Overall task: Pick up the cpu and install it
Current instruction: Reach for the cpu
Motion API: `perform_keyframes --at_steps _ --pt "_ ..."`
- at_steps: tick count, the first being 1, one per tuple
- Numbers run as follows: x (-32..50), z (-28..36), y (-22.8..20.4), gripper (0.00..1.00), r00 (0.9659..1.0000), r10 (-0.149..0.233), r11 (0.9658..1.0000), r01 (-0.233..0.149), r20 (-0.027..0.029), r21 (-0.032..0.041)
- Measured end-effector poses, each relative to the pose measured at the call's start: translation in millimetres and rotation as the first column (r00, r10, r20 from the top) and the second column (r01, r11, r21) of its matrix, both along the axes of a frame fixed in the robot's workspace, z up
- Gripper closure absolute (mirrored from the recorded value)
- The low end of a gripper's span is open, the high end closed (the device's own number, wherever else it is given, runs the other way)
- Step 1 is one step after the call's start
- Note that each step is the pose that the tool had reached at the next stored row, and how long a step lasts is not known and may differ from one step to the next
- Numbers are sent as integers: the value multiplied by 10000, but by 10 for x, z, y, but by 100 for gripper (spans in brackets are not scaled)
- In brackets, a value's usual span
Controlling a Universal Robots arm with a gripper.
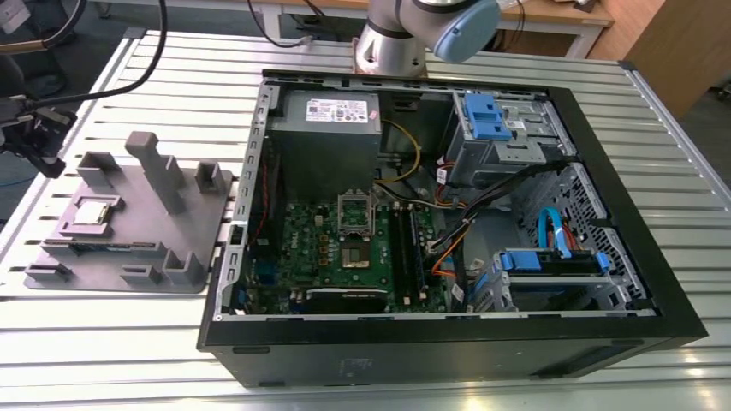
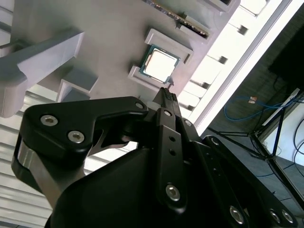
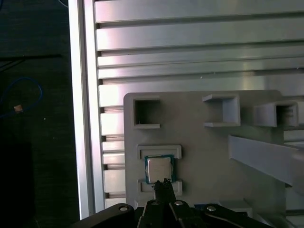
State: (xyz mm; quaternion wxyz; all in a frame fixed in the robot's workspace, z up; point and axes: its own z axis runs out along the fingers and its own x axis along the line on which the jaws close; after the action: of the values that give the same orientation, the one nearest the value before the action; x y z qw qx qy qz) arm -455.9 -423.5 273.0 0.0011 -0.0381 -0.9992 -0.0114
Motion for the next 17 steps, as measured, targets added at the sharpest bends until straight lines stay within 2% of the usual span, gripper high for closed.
perform_keyframes --at_steps 3,9,17 --pt "0 -36 -1 89 10000 0 10000 0 -20 -1" --pt "1 -45 -1 89 10000 1 10000 -1 -18 1" --pt "1 -148 -4 89 10000 67 10000 -67 -19 0"
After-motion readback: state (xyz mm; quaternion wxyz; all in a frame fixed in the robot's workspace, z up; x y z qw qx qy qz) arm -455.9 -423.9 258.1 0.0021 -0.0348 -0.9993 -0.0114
